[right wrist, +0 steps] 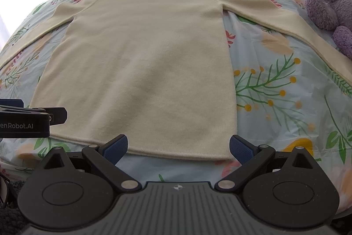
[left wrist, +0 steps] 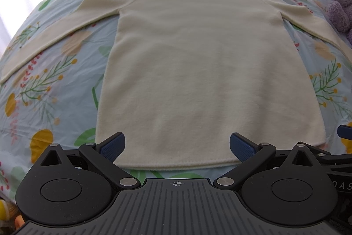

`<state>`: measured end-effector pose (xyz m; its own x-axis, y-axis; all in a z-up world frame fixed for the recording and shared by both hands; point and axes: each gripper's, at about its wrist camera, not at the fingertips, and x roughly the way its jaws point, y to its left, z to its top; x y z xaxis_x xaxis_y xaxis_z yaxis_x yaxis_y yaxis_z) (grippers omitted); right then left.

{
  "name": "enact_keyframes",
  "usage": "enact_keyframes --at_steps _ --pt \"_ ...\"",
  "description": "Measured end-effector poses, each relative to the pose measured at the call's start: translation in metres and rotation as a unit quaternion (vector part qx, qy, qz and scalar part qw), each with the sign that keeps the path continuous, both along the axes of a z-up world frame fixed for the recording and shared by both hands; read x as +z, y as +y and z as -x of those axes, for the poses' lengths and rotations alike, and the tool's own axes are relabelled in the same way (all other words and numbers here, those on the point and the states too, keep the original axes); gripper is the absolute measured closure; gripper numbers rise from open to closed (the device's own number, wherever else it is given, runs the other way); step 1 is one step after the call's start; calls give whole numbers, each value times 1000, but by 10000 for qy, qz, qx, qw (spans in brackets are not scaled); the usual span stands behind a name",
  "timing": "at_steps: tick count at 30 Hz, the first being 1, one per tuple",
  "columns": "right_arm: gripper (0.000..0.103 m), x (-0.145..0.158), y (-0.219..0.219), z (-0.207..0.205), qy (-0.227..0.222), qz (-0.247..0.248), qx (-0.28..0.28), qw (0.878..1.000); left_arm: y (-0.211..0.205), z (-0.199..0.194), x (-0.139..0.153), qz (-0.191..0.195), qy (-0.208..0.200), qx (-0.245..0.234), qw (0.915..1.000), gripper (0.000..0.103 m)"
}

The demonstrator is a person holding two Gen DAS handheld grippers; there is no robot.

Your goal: Fold small clothes

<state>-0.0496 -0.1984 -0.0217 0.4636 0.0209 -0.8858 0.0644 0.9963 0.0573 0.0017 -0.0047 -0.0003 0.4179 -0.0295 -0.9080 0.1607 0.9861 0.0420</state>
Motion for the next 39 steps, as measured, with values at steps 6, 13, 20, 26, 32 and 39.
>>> enact_keyframes --at_steps 6,13,20,26,32,39 --pt "4 0 0 -1 1 4 2 10000 0 0 0 4 2 -2 10000 0" --pt "4 0 -1 -1 -14 -19 -12 10000 0 -2 -1 3 14 -7 10000 0" --pt "4 0 -2 -1 -31 -41 -9 10000 0 -4 -2 -4 32 -12 10000 0" --pt "4 0 -4 1 -53 -76 -11 10000 -3 -3 -3 -6 45 9 10000 0" --pt "4 1 -4 3 -54 -92 -3 9999 -3 -2 -2 -6 48 9 10000 0" --pt "4 1 -10 4 -72 -293 -126 9995 -3 -3 -2 -15 72 26 10000 0"
